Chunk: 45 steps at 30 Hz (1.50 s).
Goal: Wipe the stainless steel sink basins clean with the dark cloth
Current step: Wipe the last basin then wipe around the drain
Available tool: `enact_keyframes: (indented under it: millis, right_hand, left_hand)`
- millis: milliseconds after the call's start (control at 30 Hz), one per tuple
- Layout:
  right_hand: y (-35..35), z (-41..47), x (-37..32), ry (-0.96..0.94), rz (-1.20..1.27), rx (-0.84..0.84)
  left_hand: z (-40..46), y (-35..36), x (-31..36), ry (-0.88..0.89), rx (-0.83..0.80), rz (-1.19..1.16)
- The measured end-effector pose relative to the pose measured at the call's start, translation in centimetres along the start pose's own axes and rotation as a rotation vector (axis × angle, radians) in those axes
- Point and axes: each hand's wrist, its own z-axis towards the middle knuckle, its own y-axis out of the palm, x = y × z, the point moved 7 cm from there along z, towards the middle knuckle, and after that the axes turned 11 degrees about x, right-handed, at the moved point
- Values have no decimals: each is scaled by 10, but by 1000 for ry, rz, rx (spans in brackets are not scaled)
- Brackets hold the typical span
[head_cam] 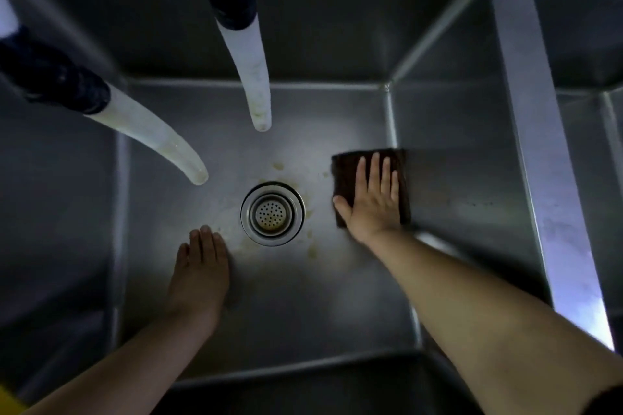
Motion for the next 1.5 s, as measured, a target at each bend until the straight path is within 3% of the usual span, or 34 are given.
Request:
enact_keyframes:
  millis: [233, 367, 600, 767, 867, 1067, 1300, 1500]
  right_hand:
    - [-18, 114, -8, -43, -41, 140]
    - [-18, 124, -12, -69, -39, 149]
    - [-11, 12, -38, -208, 42, 119]
    - [15, -114, -54, -450, 36, 21]
    - [21, -133, -58, -510, -8, -29]
    - [-1, -32, -70, -322, 43, 86]
    - [-27, 116, -101, -346, 13, 187]
    - [-26, 125, -109, -322, 12, 198]
  left_hand:
    - [7, 14, -1, 8, -17, -69]
    - [8, 17, -2, 14, -7, -75]
    - [4, 17, -4, 3, 13, -109]
    - [2, 14, -3, -1, 49, -88]
    - [0, 13, -3, 0, 40, -90]
    - [3, 15, -2, -17, 5, -105]
    - [6, 21, -3, -20, 17, -129]
    - [9, 26, -3, -17, 40, -139]
